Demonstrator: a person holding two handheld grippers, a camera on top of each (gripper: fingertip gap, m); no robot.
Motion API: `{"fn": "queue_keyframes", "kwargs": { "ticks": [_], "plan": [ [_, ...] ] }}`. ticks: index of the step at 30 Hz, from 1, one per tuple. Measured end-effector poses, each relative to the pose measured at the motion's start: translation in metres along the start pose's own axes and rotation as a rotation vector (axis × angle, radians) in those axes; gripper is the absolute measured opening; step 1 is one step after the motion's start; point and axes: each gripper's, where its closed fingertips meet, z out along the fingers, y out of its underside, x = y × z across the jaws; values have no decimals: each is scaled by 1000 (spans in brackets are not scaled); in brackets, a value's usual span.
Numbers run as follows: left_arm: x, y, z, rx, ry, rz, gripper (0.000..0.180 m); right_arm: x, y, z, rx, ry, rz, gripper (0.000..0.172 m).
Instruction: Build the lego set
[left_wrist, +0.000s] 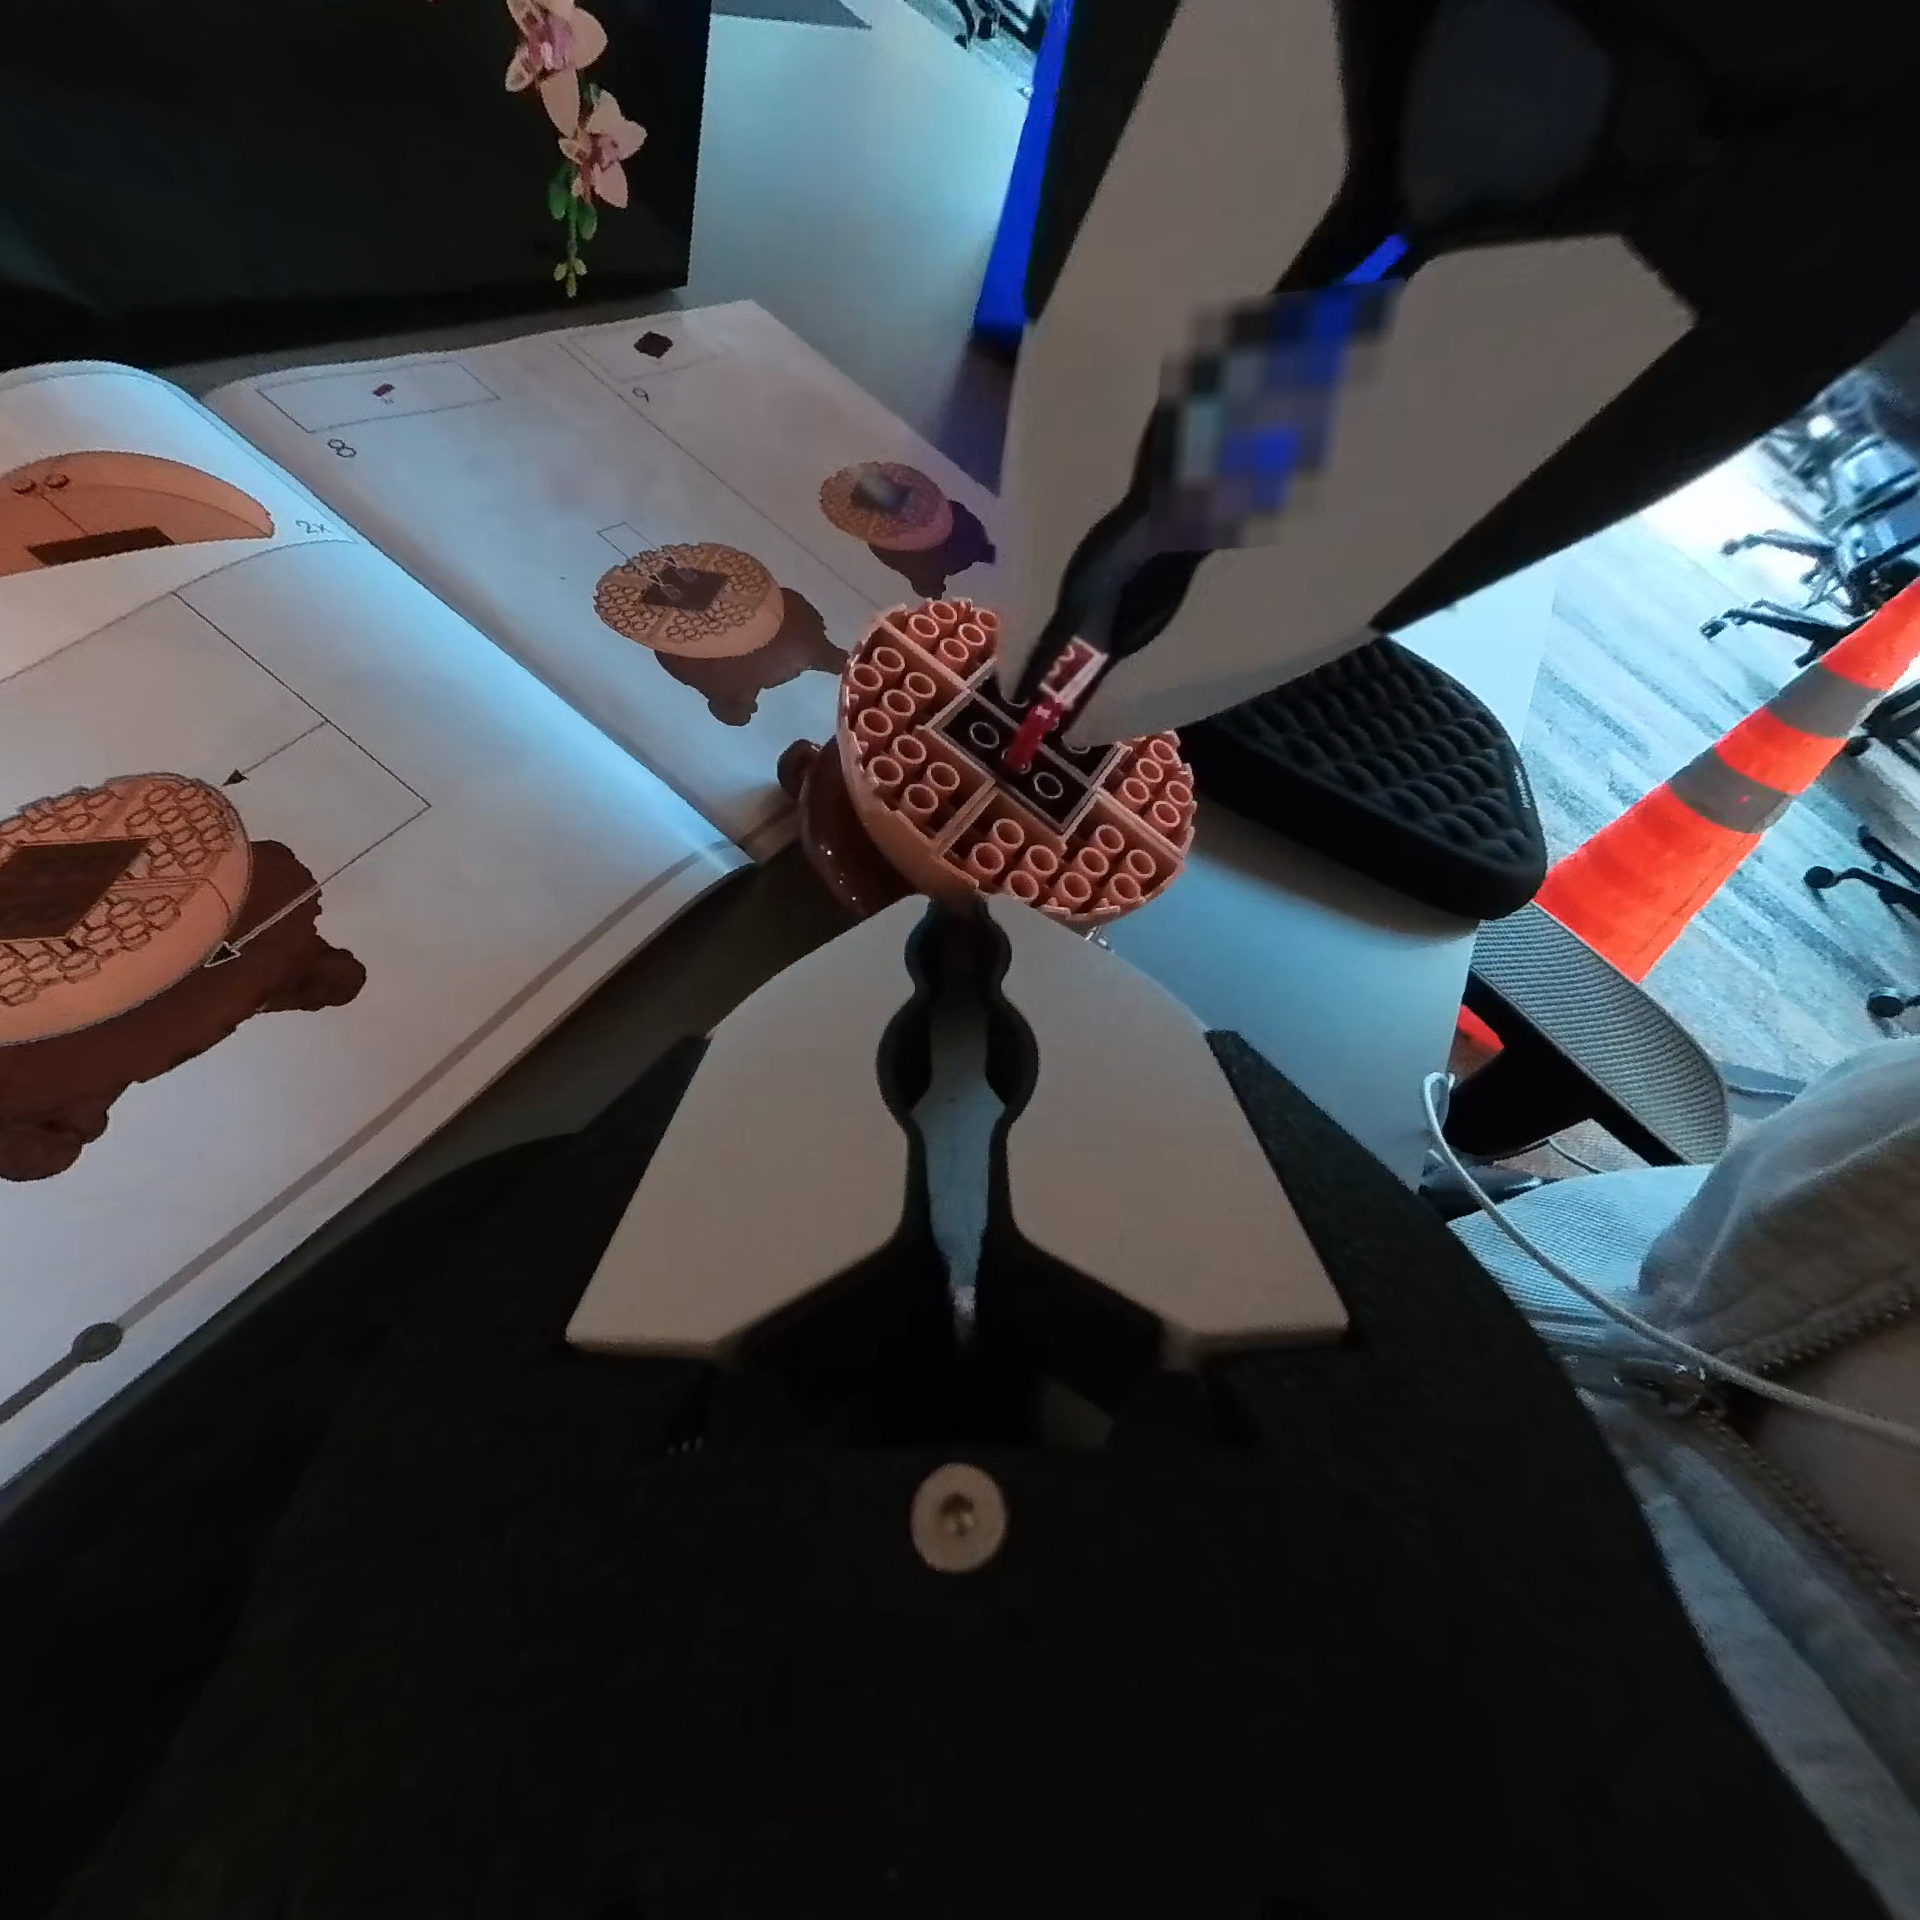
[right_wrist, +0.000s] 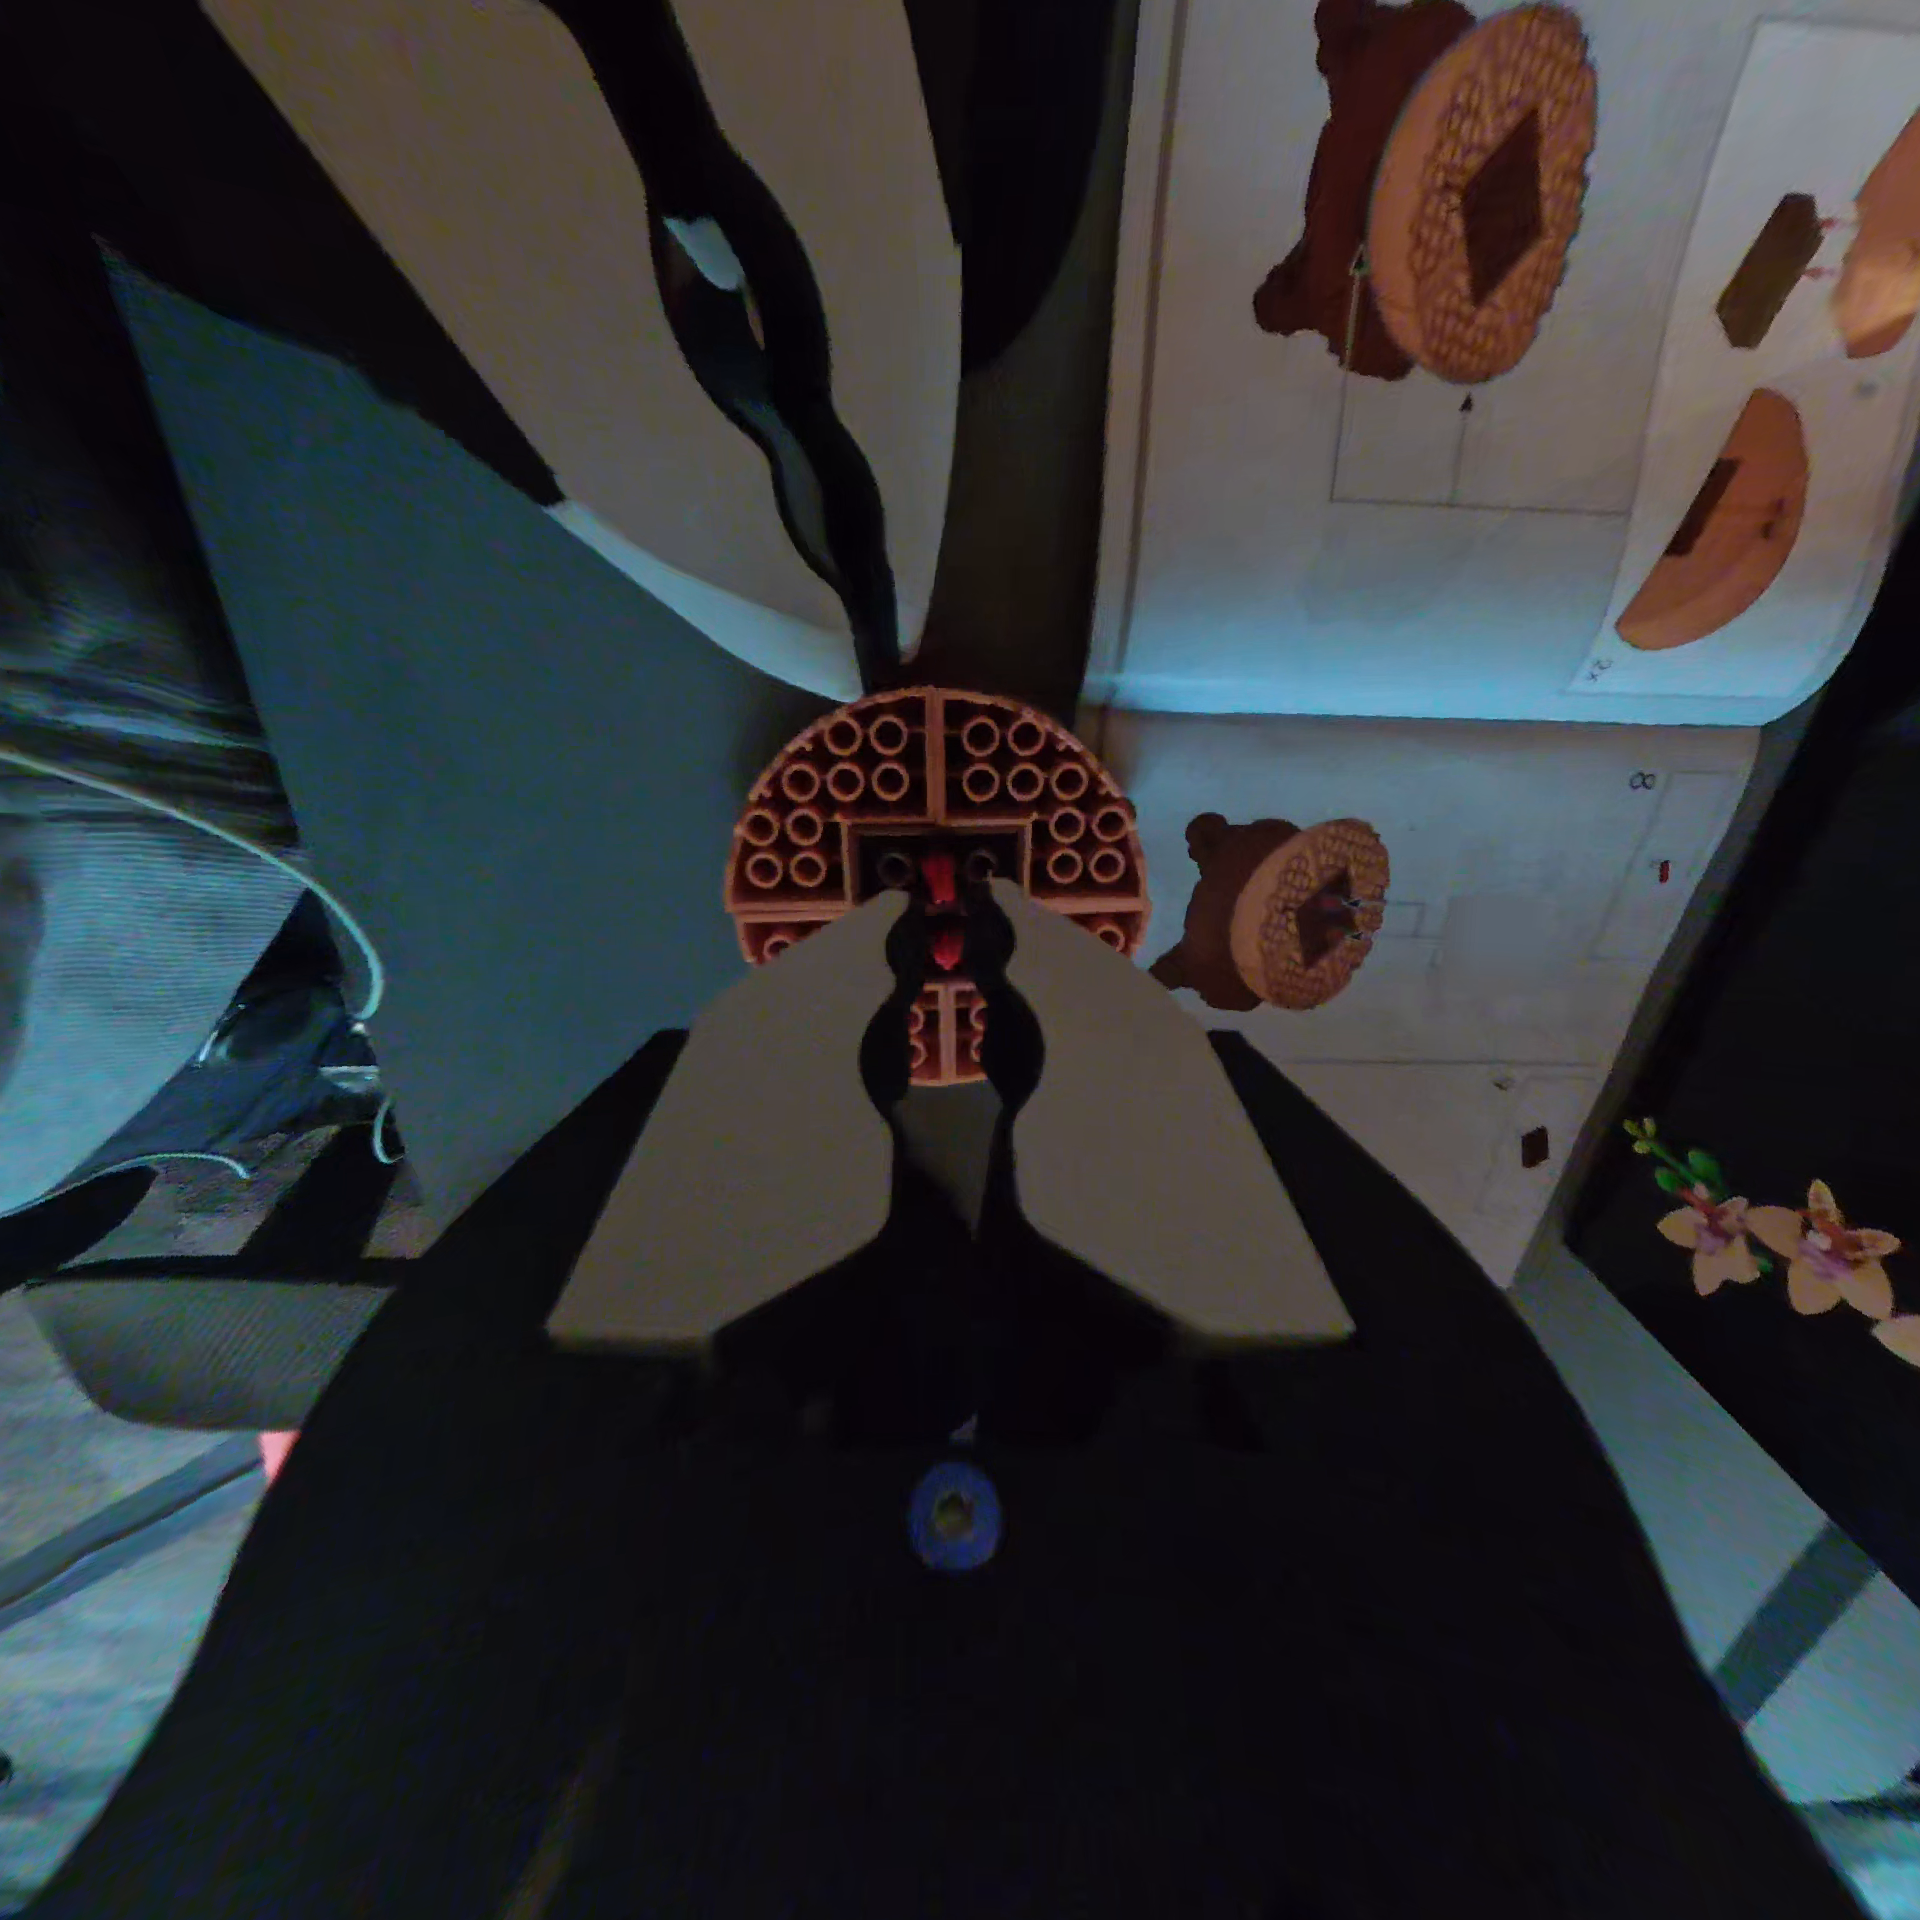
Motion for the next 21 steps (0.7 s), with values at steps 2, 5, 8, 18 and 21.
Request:
{"fn": "queue_keyframes", "kwargs": {
  "ticks": [2, 5, 8, 18, 21],
  "plan": [
    [0, 0, 0, -3, -4, 1, 5, 1, -1, 0, 14, -18, 13, 5],
    [0, 1, 1, -7, -5, -2, 5, 1, -2, -2, 12, -27, 6, 6],
    [0, 0, 1, -8, -3, -2, 5, -1, -3, -1, 8, -48, -4, 3],
    [0, 1, 1, -7, 1, 0, 4, -2, -4, -1, -12, -41, -17, 0],
    [1, 1, 1, -8, 6, -4, 3, -2, -4, -1, -23, -51, -12, 0]
  ]
}}
